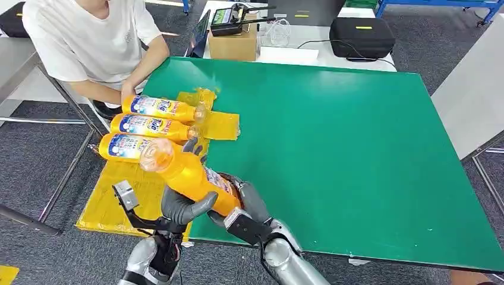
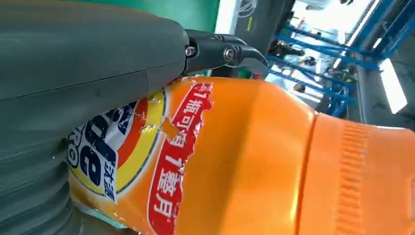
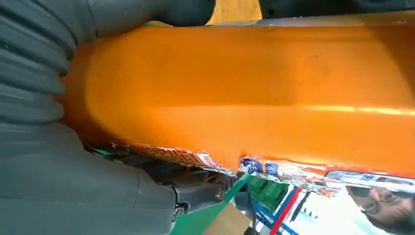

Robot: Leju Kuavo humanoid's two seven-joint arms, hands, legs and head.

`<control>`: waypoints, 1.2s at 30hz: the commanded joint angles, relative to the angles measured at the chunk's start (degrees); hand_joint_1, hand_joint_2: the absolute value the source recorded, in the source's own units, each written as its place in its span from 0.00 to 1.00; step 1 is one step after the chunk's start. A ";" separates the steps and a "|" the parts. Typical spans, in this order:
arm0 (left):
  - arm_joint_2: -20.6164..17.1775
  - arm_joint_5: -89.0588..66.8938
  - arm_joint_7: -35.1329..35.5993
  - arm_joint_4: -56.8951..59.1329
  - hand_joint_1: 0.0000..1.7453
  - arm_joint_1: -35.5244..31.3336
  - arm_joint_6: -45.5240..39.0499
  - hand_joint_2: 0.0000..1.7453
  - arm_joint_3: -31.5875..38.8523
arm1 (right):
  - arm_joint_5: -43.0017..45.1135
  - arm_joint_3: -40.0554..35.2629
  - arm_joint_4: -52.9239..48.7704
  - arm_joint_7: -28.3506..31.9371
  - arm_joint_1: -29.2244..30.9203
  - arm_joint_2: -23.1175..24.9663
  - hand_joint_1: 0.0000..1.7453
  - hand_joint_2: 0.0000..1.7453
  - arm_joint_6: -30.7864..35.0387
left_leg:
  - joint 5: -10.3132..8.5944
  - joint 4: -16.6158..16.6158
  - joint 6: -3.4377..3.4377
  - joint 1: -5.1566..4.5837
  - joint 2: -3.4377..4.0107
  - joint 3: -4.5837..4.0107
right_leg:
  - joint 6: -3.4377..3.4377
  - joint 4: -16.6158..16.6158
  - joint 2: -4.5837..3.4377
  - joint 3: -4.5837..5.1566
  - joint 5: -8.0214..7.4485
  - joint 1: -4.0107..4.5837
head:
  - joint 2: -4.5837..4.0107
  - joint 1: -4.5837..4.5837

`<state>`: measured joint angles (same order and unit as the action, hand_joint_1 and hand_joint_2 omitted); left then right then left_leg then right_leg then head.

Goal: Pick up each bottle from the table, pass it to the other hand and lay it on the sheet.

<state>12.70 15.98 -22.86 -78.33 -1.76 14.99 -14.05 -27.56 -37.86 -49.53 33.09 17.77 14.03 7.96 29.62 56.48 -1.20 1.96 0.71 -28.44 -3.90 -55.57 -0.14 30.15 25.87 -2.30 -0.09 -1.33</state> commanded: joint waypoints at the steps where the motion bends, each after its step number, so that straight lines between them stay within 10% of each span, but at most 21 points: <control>1: -1.69 2.92 3.54 9.16 1.00 -5.11 0.79 1.00 -2.70 | -0.87 -3.00 1.39 1.75 2.18 -1.26 1.00 1.00 1.21 | -0.02 -0.17 0.17 0.00 -0.18 0.20 | 0.24 0.17 0.14 -0.26 0.02 0.05 | 0.00 -0.02; 2: -1.74 3.97 3.38 9.11 1.00 -5.14 1.68 1.00 -2.81 | -0.79 -3.19 0.99 2.01 2.09 -1.42 0.74 1.00 1.17 | -0.02 -0.11 0.14 -0.01 -0.17 0.12 | 0.19 0.12 0.13 -0.17 0.01 0.04 | 0.00 -0.02; 4: -1.80 4.11 3.46 8.81 1.00 -5.14 1.74 1.00 -2.80 | -0.76 -3.18 0.95 2.04 2.06 -1.53 0.74 1.00 1.16 | 0.00 -0.14 0.16 -0.01 -0.10 0.18 | 0.22 0.13 0.07 -0.21 0.02 0.04 | 0.00 0.00; 5: -1.61 6.02 3.89 8.30 1.00 -4.90 2.85 1.00 -2.51 | -0.36 -2.92 0.88 2.13 1.94 -1.45 0.08 1.00 1.30 | -0.01 -0.10 0.13 -0.02 -0.07 0.12 | 0.18 0.09 0.05 -0.14 0.01 0.02 | 0.00 -0.02; 6: -1.71 6.84 3.94 7.61 1.00 -4.69 3.23 1.00 -2.50 | -0.17 -2.66 1.06 1.86 1.93 -1.35 0.00 1.00 1.56 | -0.02 -0.18 0.19 0.00 -0.12 0.22 | 0.27 0.18 0.09 -0.26 0.01 0.06 | 0.00 -0.02; 8: -1.76 7.37 3.73 6.09 1.00 -4.27 3.18 1.00 -2.38 | -0.24 -2.26 1.24 1.54 1.78 -1.01 0.00 1.00 2.59 | -0.01 -0.07 0.10 -0.02 -0.08 0.07 | 0.15 0.06 0.05 -0.09 0.01 0.02 | 0.00 0.00; 9: -1.78 7.53 3.58 5.34 1.00 -4.11 3.06 1.00 -2.17 | 0.10 -1.95 1.13 1.58 1.56 -0.76 0.00 0.00 2.85 | 0.00 -0.14 0.16 0.00 -0.09 0.18 | 0.25 0.13 0.05 -0.20 0.02 0.05 | 0.00 -0.02; 23: -3.48 4.28 0.69 2.10 1.00 -4.68 -3.37 1.00 2.17 | 0.38 -0.83 0.05 1.28 0.66 -1.28 0.00 0.00 5.54 | 0.01 -0.12 0.14 0.01 0.00 0.13 | 0.22 0.10 -0.03 -0.13 0.00 0.06 | 0.00 -0.02; 27: -9.31 -21.07 -4.46 2.43 1.00 -5.34 -16.54 1.00 1.62 | 1.67 2.57 -4.13 2.72 -1.42 -2.04 0.00 0.00 7.82 | -0.01 -0.08 0.09 -0.01 -0.05 0.05 | 0.15 0.06 0.03 -0.06 0.00 0.03 | 0.00 -0.02; 36: -17.95 -43.20 -2.05 -1.75 0.95 0.65 -17.49 1.00 14.26 | 3.90 11.31 -8.46 3.92 -5.16 -2.16 0.00 0.00 9.08 | 0.03 -0.12 0.10 0.05 0.14 0.14 | 0.18 0.06 -0.15 -0.09 0.00 0.07 | 0.00 0.00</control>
<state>2.28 -18.80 -26.23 -77.64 -3.50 -2.88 -9.04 -24.37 -33.53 -55.21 36.24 13.80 13.18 16.68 29.62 56.46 -1.21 1.99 0.74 -28.45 -3.90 -55.60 -0.17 30.16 25.87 -2.27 -0.09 -1.33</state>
